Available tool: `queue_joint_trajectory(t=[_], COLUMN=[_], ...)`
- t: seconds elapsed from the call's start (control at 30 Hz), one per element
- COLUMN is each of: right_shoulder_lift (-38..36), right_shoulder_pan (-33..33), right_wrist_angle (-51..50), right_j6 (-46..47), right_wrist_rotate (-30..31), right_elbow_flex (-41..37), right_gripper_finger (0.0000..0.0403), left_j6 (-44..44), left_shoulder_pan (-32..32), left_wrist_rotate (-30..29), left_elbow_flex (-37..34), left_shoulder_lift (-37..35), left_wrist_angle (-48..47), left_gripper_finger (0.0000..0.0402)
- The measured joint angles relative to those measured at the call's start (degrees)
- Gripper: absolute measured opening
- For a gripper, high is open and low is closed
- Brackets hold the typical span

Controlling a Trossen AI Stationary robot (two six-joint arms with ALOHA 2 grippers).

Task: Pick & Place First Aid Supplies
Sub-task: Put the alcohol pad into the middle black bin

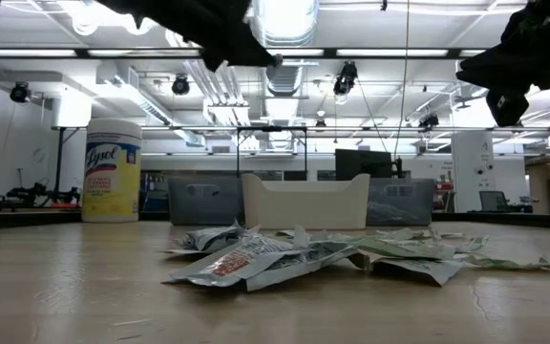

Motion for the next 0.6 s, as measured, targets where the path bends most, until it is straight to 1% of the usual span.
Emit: queue_joint_trajectory(t=[0.2, 0.33, 0.37, 0.5, 0.6], right_shoulder_lift=[-0.02, -0.02, -0.02, -0.02, -0.02], right_shoulder_pan=[0.02, 0.02, 0.0, 0.01, 0.01], right_wrist_angle=[0.0, 0.02, 0.0, 0.0, 0.01], right_j6=[0.0, 0.0, 0.0, 0.0, -0.01], right_wrist_rotate=[0.0, 0.0, 0.0, 0.02, 0.01], right_elbow_flex=[0.0, 0.0, 0.0, 0.0, 0.0], right_gripper_finger=[0.0063, 0.0063, 0.0063, 0.0063, 0.0063], left_j6=[13.6, 16.72, 16.74, 16.58, 15.76], left_shoulder_pan=[1.66, 5.02, 6.19, 10.75, 13.43], left_wrist_rotate=[-4.72, -4.66, -4.39, 0.8, 3.5], left_elbow_flex=[15.23, 26.47, 29.3, 40.13, 47.4], left_shoulder_lift=[10.91, 19.95, 22.31, 30.89, 36.75], left_wrist_angle=[-19.3, -31.49, -33.96, -42.54, -48.18], left_gripper_finger=[0.0, 0.0, 0.0, 0.0, 0.0])
